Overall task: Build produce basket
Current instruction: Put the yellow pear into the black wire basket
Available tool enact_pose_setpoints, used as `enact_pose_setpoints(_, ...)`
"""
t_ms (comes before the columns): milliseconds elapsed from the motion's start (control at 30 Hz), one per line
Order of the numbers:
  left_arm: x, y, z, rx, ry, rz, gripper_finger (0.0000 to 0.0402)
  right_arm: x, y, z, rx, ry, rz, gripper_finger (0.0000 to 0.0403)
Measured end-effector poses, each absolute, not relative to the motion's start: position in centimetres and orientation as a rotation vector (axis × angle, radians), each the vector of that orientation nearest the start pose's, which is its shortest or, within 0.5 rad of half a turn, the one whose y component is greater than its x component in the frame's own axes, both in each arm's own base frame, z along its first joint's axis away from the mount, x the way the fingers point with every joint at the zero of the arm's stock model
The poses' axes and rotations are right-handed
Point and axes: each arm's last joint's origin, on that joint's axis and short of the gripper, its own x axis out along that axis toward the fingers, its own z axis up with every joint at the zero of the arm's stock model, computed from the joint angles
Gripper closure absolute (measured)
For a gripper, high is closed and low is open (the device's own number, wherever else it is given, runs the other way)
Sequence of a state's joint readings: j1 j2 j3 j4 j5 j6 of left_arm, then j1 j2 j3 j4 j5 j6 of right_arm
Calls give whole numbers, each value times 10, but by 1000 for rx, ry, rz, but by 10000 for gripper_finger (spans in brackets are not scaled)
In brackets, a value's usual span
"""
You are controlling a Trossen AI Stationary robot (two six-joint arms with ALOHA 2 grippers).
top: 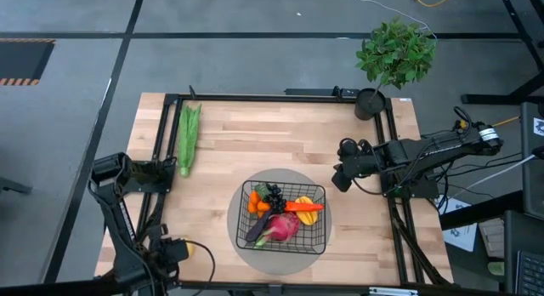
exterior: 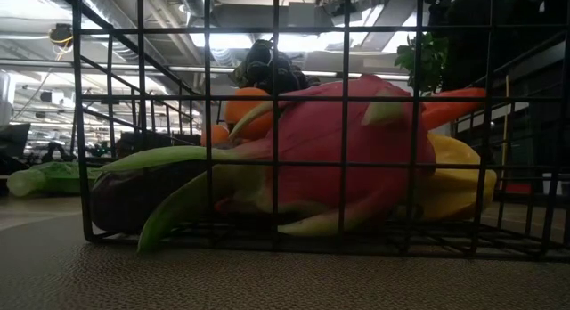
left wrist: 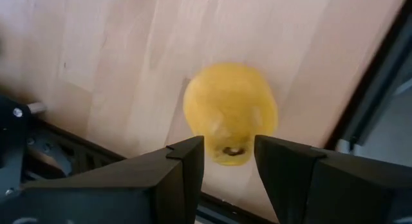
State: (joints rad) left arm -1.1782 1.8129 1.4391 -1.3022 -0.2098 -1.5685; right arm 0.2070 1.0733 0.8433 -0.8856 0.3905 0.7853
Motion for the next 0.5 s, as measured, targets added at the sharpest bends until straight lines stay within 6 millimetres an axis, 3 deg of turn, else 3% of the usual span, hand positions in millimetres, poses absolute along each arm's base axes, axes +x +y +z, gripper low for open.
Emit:
enact_pose_setpoints(367, 128, -295, 228, -176, 1399, 408, 279, 186, 29, 253, 414, 934, -552, 240)
enact_pose_setpoints(500, 127, -295, 228, -180, 1434, 404, 310, 186, 29, 253, 414, 933, -551, 241)
